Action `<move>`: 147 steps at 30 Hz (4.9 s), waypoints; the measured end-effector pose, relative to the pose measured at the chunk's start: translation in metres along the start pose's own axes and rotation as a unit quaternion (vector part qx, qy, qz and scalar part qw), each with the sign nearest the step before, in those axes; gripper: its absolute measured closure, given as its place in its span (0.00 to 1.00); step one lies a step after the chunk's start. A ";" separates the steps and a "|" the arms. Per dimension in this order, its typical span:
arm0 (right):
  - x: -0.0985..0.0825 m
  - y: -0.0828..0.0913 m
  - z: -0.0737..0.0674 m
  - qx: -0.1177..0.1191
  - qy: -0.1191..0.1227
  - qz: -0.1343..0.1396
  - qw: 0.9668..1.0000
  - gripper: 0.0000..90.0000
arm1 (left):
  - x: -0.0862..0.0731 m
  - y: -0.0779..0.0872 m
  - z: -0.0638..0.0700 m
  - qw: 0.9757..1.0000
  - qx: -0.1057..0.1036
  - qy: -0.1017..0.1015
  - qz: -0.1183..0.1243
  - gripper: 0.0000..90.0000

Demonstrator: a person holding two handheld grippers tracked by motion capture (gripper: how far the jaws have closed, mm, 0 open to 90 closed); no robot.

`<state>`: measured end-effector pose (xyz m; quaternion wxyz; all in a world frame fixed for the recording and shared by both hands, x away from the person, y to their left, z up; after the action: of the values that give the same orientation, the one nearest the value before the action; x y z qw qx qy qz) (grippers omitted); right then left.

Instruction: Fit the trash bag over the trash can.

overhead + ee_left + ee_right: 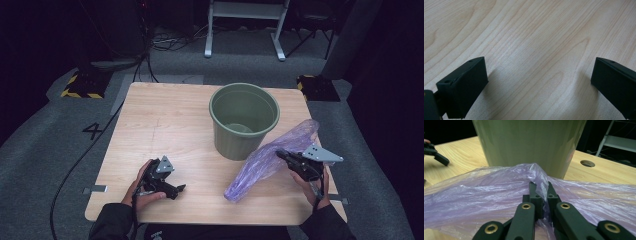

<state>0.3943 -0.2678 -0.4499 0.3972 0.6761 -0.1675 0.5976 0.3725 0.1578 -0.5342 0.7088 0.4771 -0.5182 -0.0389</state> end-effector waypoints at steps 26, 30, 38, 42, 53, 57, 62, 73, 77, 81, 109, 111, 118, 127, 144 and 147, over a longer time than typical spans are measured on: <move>0.035 0.025 -0.019 0.015 0.023 0.059 0.998 1.00 | 0.000 0.000 0.000 1.000 -0.001 0.000 0.000 0.00; 0.042 0.032 -0.019 0.008 0.024 0.069 0.997 1.00 | 0.000 0.000 0.000 1.000 -0.001 0.000 -0.001 0.00; 0.057 0.044 -0.017 0.004 0.034 0.082 0.996 1.00 | 0.000 0.000 0.000 1.000 0.000 0.000 -0.001 0.00; 0.064 0.050 -0.017 -0.001 0.040 0.085 0.996 1.00 | 0.000 0.000 0.000 1.000 0.000 0.000 -0.001 0.00; 0.091 0.056 -0.019 -0.007 0.052 0.104 0.993 1.00 | 0.000 -0.001 0.000 1.000 0.000 0.001 0.000 0.00; 0.097 0.058 -0.016 -0.009 0.051 0.114 0.992 1.00 | 0.001 -0.001 0.000 1.000 0.000 0.001 0.000 0.00; 0.106 0.059 -0.013 -0.015 0.054 0.124 0.991 1.00 | 0.001 -0.001 0.000 1.000 0.001 0.000 0.000 0.00; 0.132 0.046 0.002 -0.032 0.049 0.127 0.990 1.00 | 0.003 0.003 -0.001 1.000 0.002 0.007 -0.009 0.08; 0.142 0.041 0.010 -0.043 0.046 0.127 0.990 1.00 | 0.004 0.007 -0.005 1.000 0.004 0.002 -0.010 0.16; 0.149 0.037 0.018 -0.059 0.047 0.127 0.989 1.00 | 0.006 0.009 -0.004 1.000 -0.001 -0.003 -0.005 0.17; 0.148 0.009 0.056 -0.180 0.033 0.095 0.978 1.00 | 0.096 0.056 0.021 0.988 -0.011 -0.057 0.145 0.19; 0.148 0.009 0.057 -0.188 0.034 0.094 0.977 1.00 | 0.101 0.058 0.022 0.987 -0.017 -0.060 0.150 0.20; 0.144 0.003 0.053 -0.182 0.047 0.082 0.979 1.00 | 0.120 0.060 0.024 0.984 -0.018 -0.070 0.163 0.20; 0.135 -0.008 0.032 -0.160 0.079 0.069 0.981 1.00 | 0.143 0.063 0.023 0.980 -0.017 -0.072 0.184 0.20; 0.121 -0.022 0.000 -0.068 0.116 0.051 0.990 1.00 | 0.192 0.058 0.034 0.974 -0.035 -0.093 0.203 0.21; 0.120 -0.023 -0.007 -0.051 0.128 0.050 0.989 0.99 | 0.200 0.058 0.040 0.973 -0.036 -0.105 0.205 0.21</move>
<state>0.4326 -0.2185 -0.3449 0.4188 0.5641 -0.1787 0.6887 0.4087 0.0537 -0.3530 0.6600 0.3285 -0.6745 0.0390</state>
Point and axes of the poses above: each handheld gripper's, and its own axes: y roughly backward along the jaws, x roughly out of its top, z roughly to its right, the point moved 4 cm from there along -y, roughly forward along the jaws, and after that the axes turned 1 degree about z, right-handed, at the moved point
